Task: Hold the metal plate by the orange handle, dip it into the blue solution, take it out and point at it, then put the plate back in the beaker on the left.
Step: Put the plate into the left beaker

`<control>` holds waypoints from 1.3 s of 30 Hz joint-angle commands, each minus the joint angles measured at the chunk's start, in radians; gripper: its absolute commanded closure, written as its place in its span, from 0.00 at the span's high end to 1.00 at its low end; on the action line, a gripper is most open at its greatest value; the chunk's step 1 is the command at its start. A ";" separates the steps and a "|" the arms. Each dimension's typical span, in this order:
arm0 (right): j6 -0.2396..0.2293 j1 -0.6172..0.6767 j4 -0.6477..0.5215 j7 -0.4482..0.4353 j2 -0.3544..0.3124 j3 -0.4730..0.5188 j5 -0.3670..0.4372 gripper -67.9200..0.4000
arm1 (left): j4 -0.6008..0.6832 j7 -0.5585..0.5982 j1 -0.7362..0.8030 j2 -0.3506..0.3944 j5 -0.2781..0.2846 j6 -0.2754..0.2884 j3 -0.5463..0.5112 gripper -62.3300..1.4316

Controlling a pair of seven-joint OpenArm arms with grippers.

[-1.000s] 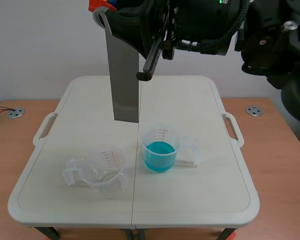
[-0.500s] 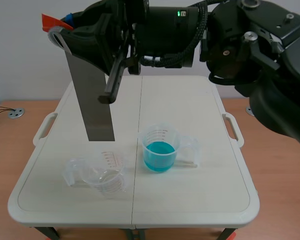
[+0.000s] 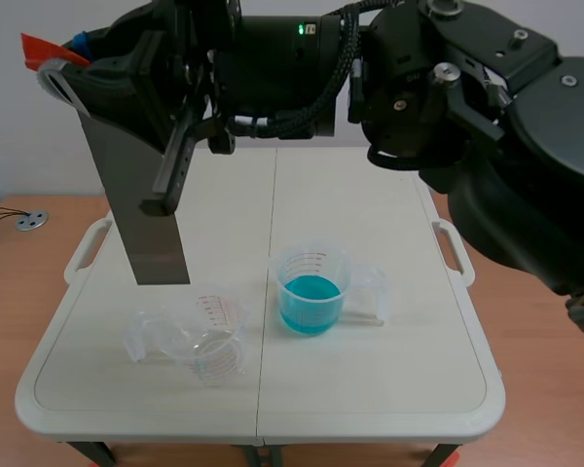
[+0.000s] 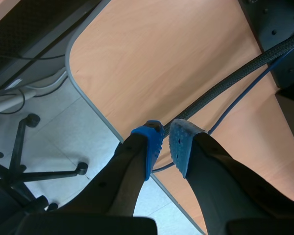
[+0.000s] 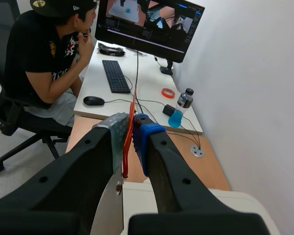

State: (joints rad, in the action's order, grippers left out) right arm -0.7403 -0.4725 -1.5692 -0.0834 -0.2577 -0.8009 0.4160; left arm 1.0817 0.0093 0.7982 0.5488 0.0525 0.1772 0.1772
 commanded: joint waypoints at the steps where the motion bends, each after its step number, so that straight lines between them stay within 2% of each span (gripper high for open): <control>1: -0.005 -0.026 -0.007 -0.011 0.003 0.002 0.015 0.02 | 0.011 0.009 0.010 0.006 0.003 0.002 -0.006 0.17; 20: -0.005 -0.021 0.114 -0.025 0.003 0.000 0.019 0.02 | 0.011 0.009 0.010 0.006 0.003 0.002 -0.006 0.17; 39: -0.005 -0.021 0.295 -0.062 0.037 -0.072 0.014 0.02 | 0.010 -0.010 -0.010 0.005 0.007 0.002 -0.006 0.17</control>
State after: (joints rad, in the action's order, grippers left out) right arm -0.7380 -0.4721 -1.2755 -0.1295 -0.2367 -0.8688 0.4160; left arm 1.0817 -0.0063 0.7914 0.5488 0.0536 0.1772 0.1764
